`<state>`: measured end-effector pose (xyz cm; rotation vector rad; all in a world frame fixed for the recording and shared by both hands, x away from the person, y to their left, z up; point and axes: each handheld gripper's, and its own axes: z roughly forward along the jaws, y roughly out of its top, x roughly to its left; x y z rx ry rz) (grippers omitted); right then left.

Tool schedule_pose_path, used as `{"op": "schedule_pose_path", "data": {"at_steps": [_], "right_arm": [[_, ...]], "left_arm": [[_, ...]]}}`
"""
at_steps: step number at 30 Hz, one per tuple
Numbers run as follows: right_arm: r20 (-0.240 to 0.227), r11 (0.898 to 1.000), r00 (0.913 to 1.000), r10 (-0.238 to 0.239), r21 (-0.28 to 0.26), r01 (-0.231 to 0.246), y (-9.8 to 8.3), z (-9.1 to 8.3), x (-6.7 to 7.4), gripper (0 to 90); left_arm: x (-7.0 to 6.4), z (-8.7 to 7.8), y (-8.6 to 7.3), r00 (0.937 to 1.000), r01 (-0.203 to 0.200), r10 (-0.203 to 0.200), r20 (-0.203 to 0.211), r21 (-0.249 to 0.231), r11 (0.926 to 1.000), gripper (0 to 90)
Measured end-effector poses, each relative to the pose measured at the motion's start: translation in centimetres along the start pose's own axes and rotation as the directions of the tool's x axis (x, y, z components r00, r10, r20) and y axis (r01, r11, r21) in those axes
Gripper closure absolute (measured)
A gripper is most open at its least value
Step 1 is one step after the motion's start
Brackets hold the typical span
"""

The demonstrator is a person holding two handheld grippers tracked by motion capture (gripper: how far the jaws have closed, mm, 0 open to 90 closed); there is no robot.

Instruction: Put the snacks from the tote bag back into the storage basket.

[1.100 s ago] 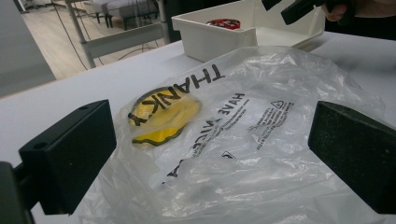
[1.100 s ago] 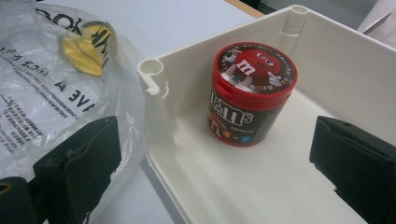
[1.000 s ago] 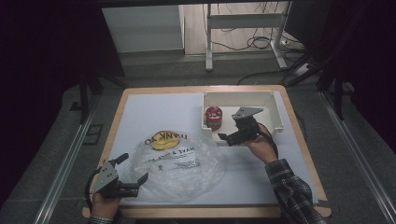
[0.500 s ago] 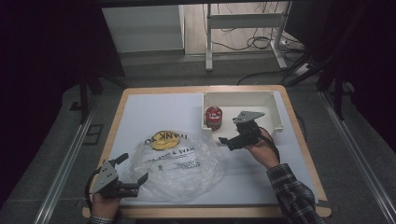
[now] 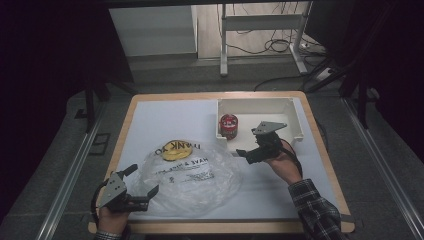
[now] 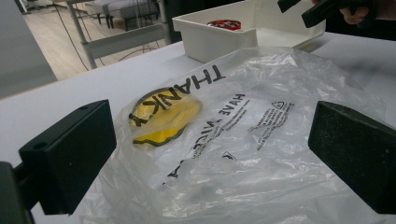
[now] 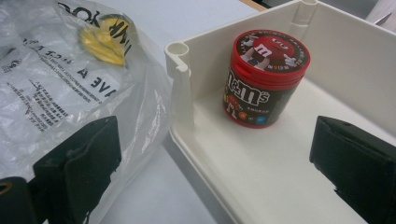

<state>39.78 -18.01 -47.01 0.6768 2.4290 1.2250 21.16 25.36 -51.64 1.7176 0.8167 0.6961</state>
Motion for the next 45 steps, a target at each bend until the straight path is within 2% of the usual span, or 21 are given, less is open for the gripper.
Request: {"op": "schedule_pose_path", "data": {"at_steps": [14,34,45], "right_arm": [[-0.015,1.0,0.9998,0.013,-0.001,-0.013,-0.6,-0.9,0.4,2.1],[0.0,1.0,1.0,-0.008,-0.024,0.008,-1.3,-2.6,1.4,2.0],[0.012,0.999,0.9999,0.005,-0.032,-0.004,-2.2,-3.6,1.6,2.0]], "left_arm": [[0.0,0.0,0.0,1.0,-0.002,0.002,0.002,0.0,1.0,1.0],[0.0,0.1,0.0,1.0,-0.003,0.003,0.002,0.002,1.0,1.0],[0.0,0.1,0.0,1.0,-0.001,0.001,0.002,0.001,1.0,1.0]]}}
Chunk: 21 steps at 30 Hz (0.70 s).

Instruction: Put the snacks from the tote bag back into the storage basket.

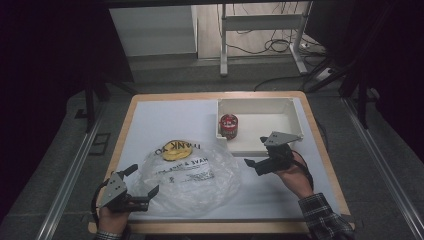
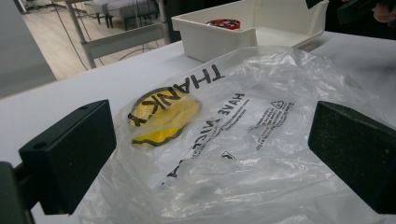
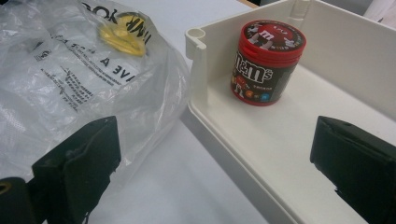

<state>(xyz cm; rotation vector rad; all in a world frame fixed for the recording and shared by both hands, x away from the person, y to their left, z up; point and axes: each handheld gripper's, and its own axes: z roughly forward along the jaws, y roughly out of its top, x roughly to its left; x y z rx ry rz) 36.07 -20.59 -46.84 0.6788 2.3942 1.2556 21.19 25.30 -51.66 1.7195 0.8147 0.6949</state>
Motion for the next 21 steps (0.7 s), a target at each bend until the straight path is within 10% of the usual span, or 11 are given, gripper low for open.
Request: {"op": "schedule_pose_path", "data": {"at_steps": [21], "right_arm": [[0.021,1.0,0.9998,0.008,0.006,-0.008,-1.6,-1.3,0.4,2.0]], "left_arm": [[0.0,0.0,0.0,1.0,0.0,0.0,0.002,0.002,1.0,1.0]]}}
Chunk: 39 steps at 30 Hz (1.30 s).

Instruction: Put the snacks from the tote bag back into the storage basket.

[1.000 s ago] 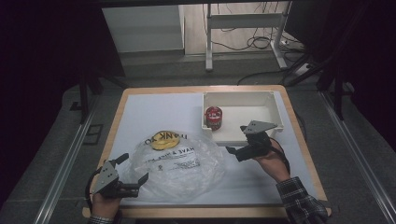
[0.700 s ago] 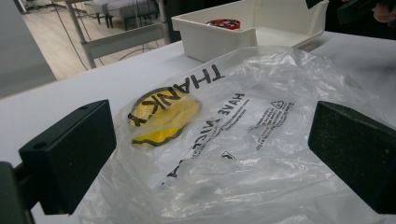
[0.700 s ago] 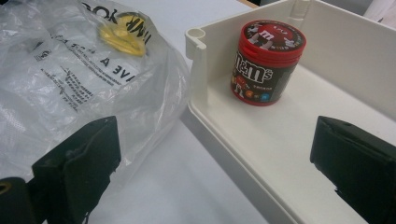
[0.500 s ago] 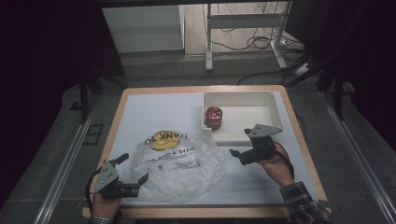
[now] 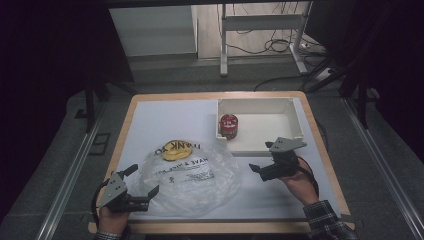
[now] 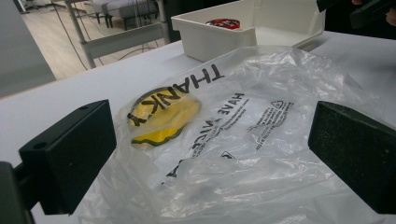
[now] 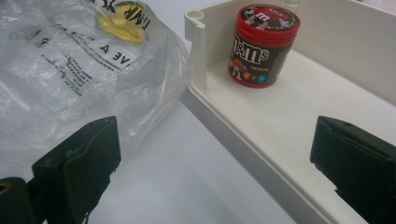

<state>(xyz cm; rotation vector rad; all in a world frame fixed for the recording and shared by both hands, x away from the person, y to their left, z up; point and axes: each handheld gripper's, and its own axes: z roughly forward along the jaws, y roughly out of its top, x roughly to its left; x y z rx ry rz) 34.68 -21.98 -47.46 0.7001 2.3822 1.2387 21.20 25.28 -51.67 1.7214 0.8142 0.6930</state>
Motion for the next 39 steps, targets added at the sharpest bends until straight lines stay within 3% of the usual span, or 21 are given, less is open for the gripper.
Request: {"op": "schedule_pose_path", "data": {"at_steps": [39], "right_arm": [[0.053,0.999,0.9977,0.042,0.0,-0.042,-3.3,-3.9,0.3,0.6]], "left_arm": [[0.0,0.1,0.0,1.0,-0.001,0.001,0.0,0.004,1.0,1.0]]}}
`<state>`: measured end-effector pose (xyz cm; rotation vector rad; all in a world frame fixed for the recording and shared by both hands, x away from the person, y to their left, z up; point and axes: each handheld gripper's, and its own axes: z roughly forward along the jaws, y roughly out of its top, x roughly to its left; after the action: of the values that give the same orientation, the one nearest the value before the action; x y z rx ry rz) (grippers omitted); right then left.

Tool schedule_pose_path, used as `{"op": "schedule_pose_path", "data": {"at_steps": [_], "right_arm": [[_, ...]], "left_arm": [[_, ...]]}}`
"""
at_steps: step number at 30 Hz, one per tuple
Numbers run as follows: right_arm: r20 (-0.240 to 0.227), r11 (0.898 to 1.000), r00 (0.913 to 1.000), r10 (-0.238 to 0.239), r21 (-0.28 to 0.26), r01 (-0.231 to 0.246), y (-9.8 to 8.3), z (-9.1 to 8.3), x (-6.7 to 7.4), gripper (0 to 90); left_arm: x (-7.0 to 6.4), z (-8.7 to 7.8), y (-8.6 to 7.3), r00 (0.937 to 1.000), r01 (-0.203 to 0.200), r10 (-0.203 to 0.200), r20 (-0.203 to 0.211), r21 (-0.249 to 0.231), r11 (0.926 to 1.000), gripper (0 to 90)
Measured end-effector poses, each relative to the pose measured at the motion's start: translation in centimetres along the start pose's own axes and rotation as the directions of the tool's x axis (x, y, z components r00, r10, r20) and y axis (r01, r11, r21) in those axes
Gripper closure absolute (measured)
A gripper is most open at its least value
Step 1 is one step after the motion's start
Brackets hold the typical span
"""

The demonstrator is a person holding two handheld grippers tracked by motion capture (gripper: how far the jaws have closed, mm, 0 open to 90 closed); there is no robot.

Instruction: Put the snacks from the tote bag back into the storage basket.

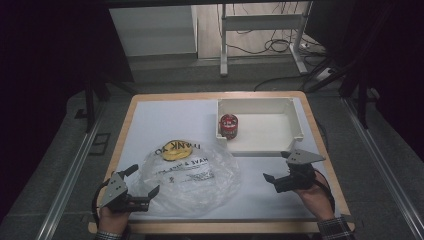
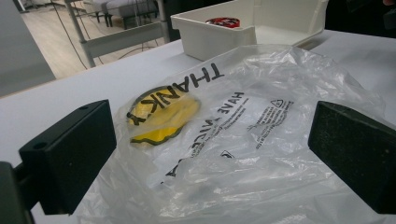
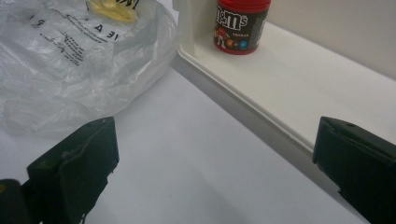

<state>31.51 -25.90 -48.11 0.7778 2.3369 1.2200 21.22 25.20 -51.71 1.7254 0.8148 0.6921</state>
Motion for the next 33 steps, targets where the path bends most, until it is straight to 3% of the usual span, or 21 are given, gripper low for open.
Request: {"op": "schedule_pose_path", "data": {"at_steps": [33], "right_arm": [[0.033,1.0,0.9995,0.003,-0.021,-0.002,-2.2,-2.9,0.7,0.5]], "left_arm": [[0.0,0.0,0.0,1.0,0.001,-0.001,0.0,0.002,1.0,1.0]]}}
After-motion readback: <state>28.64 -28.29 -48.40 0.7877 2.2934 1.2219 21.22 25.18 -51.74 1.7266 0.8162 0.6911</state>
